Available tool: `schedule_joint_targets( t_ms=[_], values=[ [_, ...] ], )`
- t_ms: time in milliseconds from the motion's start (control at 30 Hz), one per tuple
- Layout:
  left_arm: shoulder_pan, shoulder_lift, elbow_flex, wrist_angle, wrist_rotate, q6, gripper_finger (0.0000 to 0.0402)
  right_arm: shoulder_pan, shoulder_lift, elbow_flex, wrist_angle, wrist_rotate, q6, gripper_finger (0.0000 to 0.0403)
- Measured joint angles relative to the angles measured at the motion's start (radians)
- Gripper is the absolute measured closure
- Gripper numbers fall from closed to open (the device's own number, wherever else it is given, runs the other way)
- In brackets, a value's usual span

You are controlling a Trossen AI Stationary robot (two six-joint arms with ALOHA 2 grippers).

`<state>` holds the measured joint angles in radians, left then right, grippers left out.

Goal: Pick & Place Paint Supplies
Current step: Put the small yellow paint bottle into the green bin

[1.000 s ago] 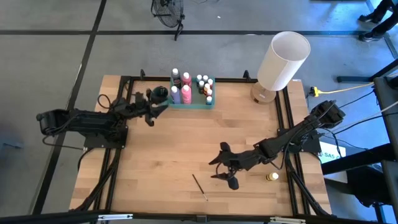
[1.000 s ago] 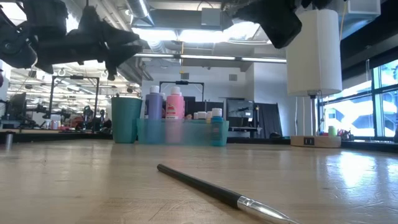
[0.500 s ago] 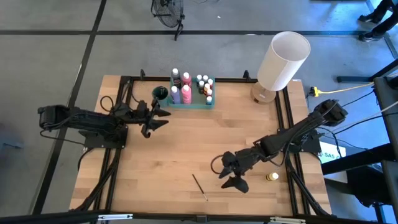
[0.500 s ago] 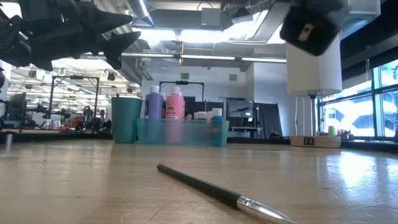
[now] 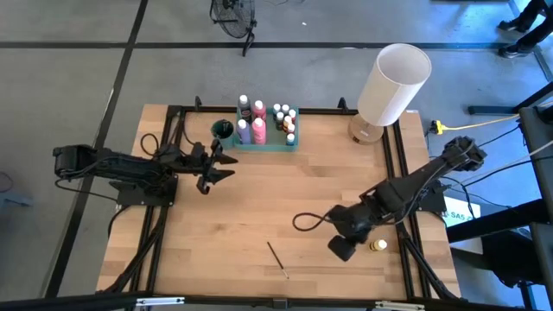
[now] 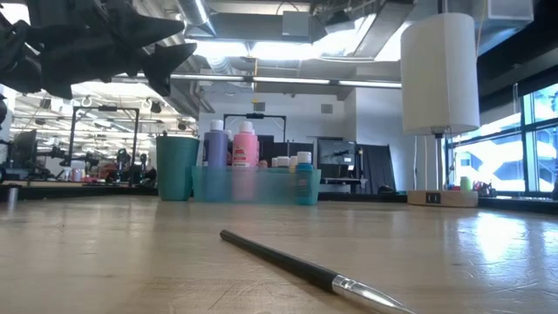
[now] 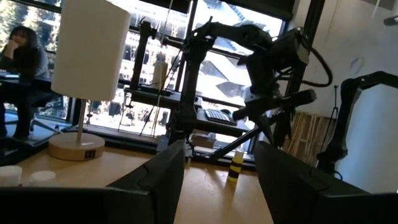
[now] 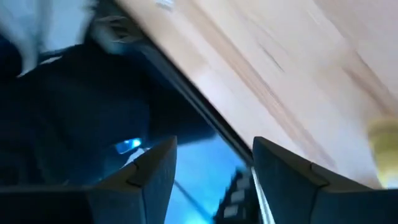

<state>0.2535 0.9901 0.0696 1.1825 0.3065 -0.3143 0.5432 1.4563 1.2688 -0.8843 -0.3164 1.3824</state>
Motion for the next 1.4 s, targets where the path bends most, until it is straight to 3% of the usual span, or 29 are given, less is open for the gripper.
schedule_joint_targets(
  t_ms=[233, 500, 1000, 1233, 1400],
  values=[
    [0.0, 0.0, 0.0, -0.063, 0.002, 0.003, 0.0213, 0.071, 0.0, 0.036, -0.297, -0.028, 0.29, 0.0192],
    [0.0, 0.0, 0.0, -0.088, 0.002, 0.013, 0.0213, 0.094, 0.0, 0.036, -0.553, -0.005, 0.361, 0.0182],
    [0.0, 0.0, 0.0, -0.088, 0.006, 0.066, 0.0213, 0.131, 0.03, 0.036, -0.567, -0.005, 0.371, 0.0105],
    [0.0, 0.0, 0.0, -0.112, 0.006, 0.058, 0.0213, 0.219, 0.031, 0.036, -0.549, 0.101, 0.369, 0.0102],
    [0.0, 0.0, 0.0, -0.141, 0.006, 0.057, 0.0213, 0.27, 0.031, 0.036, -0.563, 0.111, 0.392, 0.0102]
  ],
)
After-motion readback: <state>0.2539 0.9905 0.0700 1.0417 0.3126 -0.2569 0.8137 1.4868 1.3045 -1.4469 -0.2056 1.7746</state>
